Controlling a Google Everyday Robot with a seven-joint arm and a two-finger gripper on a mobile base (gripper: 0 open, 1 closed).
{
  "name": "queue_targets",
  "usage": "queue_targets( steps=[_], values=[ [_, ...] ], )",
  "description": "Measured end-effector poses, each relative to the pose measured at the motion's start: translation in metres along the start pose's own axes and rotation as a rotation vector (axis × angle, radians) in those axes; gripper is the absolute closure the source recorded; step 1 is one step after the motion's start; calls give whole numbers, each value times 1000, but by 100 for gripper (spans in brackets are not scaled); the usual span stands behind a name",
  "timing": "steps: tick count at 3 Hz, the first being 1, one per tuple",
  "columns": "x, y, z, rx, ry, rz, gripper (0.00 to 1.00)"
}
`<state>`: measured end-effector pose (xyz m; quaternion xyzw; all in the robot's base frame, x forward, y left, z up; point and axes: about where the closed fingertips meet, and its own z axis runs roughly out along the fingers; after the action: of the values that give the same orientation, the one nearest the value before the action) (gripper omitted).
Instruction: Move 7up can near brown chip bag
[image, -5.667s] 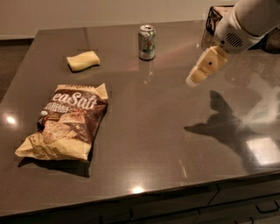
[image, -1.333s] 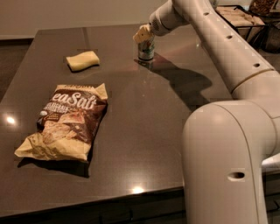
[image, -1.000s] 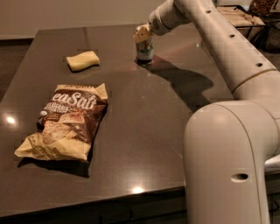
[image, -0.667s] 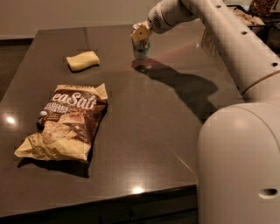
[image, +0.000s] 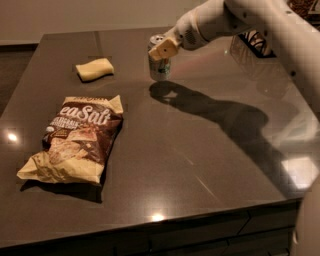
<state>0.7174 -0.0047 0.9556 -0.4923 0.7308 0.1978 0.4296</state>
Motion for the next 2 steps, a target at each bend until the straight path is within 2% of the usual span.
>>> queue_targets(
  steps=[1, 2],
  values=[
    [10, 47, -14, -73, -25, -46, 100],
    [16, 82, -22, -131, -36, -78, 100]
  ],
)
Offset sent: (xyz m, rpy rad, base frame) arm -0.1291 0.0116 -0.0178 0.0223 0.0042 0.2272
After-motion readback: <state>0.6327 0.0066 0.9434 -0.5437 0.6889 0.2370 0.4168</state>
